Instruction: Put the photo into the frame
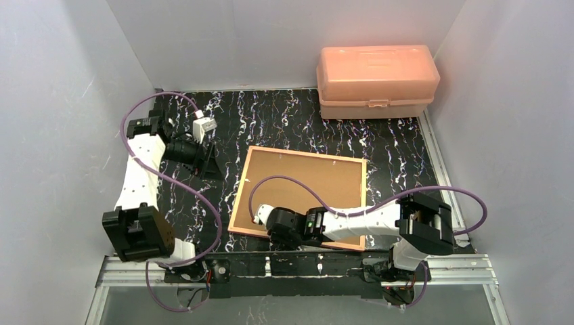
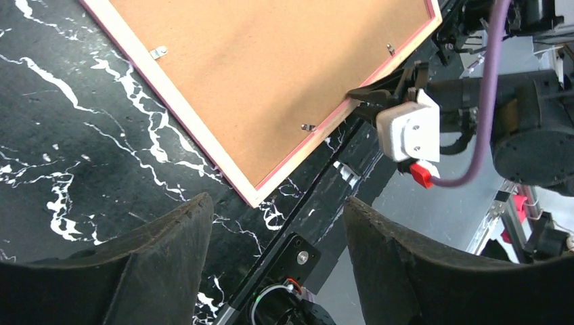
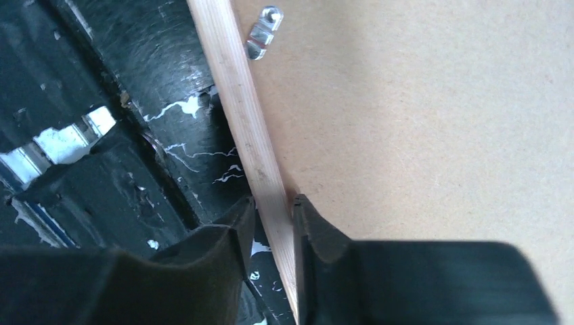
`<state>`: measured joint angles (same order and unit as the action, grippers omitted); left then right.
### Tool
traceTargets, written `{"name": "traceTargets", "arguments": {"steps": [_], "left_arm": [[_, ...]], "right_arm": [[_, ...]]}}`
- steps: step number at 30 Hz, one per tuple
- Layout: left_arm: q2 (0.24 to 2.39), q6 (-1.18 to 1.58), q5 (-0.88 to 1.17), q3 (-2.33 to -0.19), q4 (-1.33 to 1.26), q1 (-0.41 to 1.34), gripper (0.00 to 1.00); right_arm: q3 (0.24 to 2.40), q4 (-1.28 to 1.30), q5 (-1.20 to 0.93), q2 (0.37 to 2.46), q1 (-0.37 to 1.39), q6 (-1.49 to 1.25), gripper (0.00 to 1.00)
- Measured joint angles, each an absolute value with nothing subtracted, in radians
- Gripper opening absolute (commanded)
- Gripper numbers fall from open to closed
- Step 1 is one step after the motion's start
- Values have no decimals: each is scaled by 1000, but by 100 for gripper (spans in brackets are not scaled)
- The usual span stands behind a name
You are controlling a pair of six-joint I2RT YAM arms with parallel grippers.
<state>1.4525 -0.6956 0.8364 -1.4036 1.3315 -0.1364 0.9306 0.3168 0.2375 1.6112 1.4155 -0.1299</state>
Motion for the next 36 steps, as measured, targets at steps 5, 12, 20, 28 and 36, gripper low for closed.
{"name": "traceTargets", "arguments": {"steps": [5,12,20,28,36], "left_arm": [[1355,-798,892,-1334,1332,-136,77],[1240,-1010,944,-1244,1335,-136,76],[1104,-1362,954,-1156,1383,-136,76],[860,-1613,963,-1064,1365,-136,75],[729,-1803,977,-942,1186,-132,76]], "right_arm": [[958,347,256,1619,1415,-115,11],[1067,410,284,1616,1420,-111,2],[1198,455,245,1558,1355,-109,1],[1307,476,88,1512,1207,-126,1],[1478,555,-25,1554,1165,-128,1]]}}
